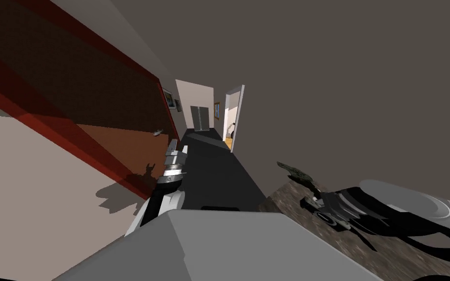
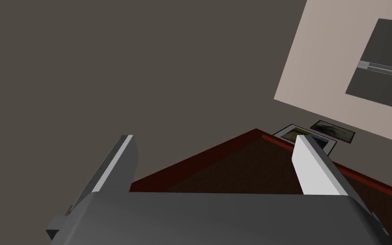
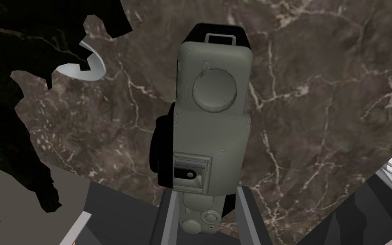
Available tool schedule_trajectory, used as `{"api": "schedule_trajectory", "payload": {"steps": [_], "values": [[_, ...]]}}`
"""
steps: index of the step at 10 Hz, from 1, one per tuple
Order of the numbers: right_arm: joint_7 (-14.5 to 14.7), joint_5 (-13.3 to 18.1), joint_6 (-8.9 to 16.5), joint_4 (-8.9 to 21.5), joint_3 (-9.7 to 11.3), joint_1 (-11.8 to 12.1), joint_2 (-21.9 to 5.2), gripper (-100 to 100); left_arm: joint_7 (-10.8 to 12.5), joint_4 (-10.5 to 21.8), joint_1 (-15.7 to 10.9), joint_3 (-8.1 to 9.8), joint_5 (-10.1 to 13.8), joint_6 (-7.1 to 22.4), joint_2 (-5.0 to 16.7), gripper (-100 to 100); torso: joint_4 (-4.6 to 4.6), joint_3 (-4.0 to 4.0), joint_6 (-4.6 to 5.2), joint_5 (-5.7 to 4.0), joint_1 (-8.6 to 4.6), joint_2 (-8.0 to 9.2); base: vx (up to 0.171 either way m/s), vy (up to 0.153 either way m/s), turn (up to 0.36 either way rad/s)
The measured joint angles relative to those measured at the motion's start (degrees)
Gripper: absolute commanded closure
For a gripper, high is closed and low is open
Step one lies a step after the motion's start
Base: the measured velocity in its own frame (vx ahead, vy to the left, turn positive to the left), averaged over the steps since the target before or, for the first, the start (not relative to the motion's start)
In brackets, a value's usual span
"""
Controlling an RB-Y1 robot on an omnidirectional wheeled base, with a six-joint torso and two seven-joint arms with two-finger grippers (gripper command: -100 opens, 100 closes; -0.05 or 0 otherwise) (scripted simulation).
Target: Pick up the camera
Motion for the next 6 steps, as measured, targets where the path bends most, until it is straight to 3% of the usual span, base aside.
{"api": "schedule_trajectory", "payload": {"steps": [1,3,4,5,6], "values": [[0.01,0.06,0.16,-1.40,-0.04,0.20,-0.15,100,0.00,0.00,-0.02,0.00,0.00,0.00,0.00,0,0.05,0.13,-0.05,0.00,-0.01,0.25,0.003,0.012,-0.029],[-0.25,0.14,0.78,-4.76,-2.18,2.92,-1.38,100,0.00,0.00,-0.01,0.00,0.00,0.00,0.00,0,0.09,0.22,0.06,0.03,0.00,0.35,0.141,0.046,-0.364],[-0.07,0.05,1.18,-5.68,0.68,0.31,-2.20,100,0.00,0.00,-0.01,0.00,0.00,0.00,0.00,0,0.04,0.10,-0.02,0.03,0.04,0.16,0.098,0.029,-0.226],[-0.05,0.20,1.38,-7.04,1.15,0.08,-2.30,100,0.00,0.00,-0.02,0.00,0.00,0.00,0.00,0,0.06,0.15,-0.05,0.02,-0.04,0.27,0.029,0.013,-0.033],[-0.06,0.22,1.38,-7.25,1.15,0.15,-2.28,0,0.00,0.00,-0.03,-0.01,0.00,0.00,0.00,0,0.11,0.25,-0.09,0.02,-0.13,0.45,0.007,0.004,0.008]]}}
